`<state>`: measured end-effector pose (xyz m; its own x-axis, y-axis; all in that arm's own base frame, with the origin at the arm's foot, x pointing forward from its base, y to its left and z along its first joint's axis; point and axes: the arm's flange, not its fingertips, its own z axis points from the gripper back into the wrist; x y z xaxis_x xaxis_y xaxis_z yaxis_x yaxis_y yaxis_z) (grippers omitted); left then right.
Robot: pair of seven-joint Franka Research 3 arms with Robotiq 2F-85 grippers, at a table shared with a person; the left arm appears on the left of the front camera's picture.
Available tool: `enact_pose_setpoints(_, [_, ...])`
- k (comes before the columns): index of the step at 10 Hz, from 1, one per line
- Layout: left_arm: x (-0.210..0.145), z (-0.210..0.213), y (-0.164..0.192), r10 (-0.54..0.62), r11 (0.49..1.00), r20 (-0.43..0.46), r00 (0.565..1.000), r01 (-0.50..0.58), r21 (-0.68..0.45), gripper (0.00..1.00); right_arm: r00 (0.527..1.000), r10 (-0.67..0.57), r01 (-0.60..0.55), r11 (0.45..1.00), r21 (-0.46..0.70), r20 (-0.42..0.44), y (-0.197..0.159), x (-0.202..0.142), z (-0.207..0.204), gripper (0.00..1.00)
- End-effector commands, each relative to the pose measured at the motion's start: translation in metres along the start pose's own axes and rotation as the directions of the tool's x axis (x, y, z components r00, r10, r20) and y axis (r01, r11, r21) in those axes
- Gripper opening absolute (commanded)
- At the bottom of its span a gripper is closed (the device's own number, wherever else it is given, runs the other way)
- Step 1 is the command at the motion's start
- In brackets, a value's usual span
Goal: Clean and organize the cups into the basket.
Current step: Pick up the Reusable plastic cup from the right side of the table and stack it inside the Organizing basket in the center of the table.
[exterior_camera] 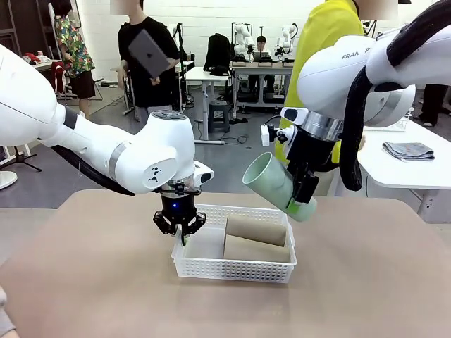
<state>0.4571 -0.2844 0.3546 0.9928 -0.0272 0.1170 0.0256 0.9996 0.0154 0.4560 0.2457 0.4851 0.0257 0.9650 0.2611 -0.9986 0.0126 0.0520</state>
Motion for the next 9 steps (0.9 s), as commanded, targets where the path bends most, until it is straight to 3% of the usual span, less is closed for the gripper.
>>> enact_pose_setpoints(1, [0.0, 0.002, 0.0, -0.001, 1.0, 0.002, 1.0, 0.001, 0.003, 0.0, 0.99, -0.026, 0.023, 1.0, -0.02, -0.135, 0.006, 0.016, -0.013, 0.81])
enact_pose_setpoints(2, [0.0, 0.002, 0.0, -0.001, 1.0, 0.002, 1.0, 0.001, 0.003, 0.0, 0.972, -0.048, 0.042, 0.999, -0.033, -0.232, 0.008, 0.029, -0.026, 0.81])
enact_pose_setpoints(3, [0.0, 0.002, 0.0, -0.001, 1.0, 0.002, 1.0, 0.001, 0.003, 0.0, 0.965, -0.032, 0.026, 0.999, -0.026, -0.261, 0.011, 0.039, -0.035, 0.81])
enact_pose_setpoints(9, [0.0, 0.002, 0.0, -0.001, 1.0, 0.002, 1.0, 0.001, 0.003, 0.0, 0.942, 0.03, -0.034, 0.999, -0.006, -0.335, 0.008, 0.071, -0.079, 0.81])
